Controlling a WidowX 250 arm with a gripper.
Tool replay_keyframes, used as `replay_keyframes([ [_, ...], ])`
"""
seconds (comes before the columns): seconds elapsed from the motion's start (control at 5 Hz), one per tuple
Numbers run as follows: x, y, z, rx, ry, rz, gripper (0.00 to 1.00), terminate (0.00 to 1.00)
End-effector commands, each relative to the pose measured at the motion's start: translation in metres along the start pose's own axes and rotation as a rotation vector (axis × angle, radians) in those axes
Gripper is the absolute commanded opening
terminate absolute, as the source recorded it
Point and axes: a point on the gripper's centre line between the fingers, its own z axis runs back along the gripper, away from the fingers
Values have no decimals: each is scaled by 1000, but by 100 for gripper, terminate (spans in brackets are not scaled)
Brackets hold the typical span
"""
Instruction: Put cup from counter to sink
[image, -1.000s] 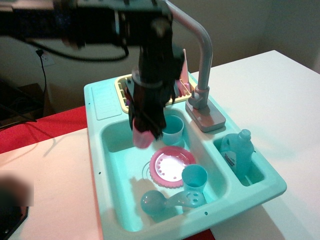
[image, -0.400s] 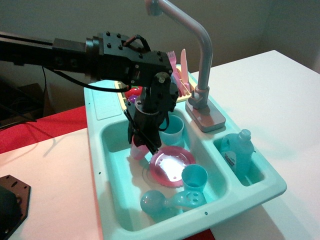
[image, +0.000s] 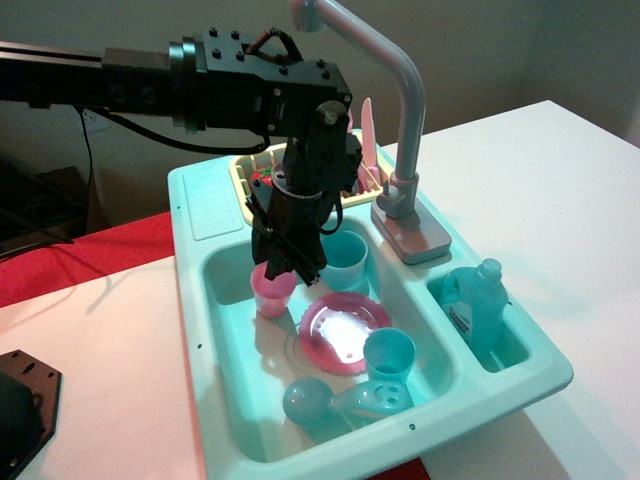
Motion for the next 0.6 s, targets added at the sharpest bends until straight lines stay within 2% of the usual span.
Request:
replay_keyframes([
  [0.0,0,7,26,-28,-57,16,100,0],
  [0.2,-2,9,32,-30,-60,22,100,0],
  [0.4,-4,12,37,-36,-64,29,100,100],
])
